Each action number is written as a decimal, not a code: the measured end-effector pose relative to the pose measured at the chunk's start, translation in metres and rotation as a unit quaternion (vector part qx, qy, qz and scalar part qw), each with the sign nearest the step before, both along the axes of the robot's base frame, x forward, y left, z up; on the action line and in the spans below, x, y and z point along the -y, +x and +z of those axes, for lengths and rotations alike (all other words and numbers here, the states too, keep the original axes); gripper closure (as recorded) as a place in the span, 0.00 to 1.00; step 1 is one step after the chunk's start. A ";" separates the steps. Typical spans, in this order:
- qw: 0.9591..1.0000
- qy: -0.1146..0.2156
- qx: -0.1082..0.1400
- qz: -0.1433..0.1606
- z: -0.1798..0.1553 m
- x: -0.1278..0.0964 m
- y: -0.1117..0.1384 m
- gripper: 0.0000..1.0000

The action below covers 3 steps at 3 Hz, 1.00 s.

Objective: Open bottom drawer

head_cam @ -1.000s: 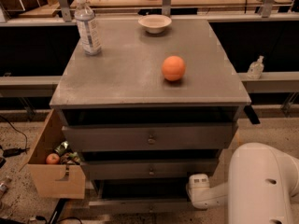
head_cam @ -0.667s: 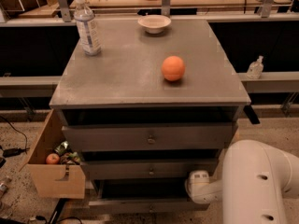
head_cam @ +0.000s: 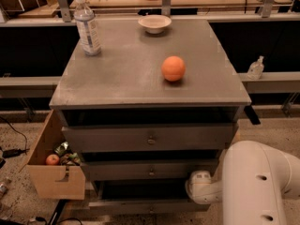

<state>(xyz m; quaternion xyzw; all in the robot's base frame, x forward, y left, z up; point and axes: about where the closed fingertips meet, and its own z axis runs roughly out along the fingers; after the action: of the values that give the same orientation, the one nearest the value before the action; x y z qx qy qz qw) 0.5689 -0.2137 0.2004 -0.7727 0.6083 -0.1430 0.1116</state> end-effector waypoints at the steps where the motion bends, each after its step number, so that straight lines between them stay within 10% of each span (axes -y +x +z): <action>1: 1.000 0.005 -0.029 -0.005 -0.019 -0.015 -0.007 1.00; 3: 0.997 0.006 -0.072 -0.002 -0.042 -0.027 -0.024 1.00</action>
Offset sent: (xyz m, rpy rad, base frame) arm -0.0764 0.0537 -0.1016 0.0180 0.3563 -0.0050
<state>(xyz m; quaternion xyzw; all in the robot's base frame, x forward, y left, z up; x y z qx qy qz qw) 0.5452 -0.1866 0.1587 -0.7787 0.6176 -0.0837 0.0724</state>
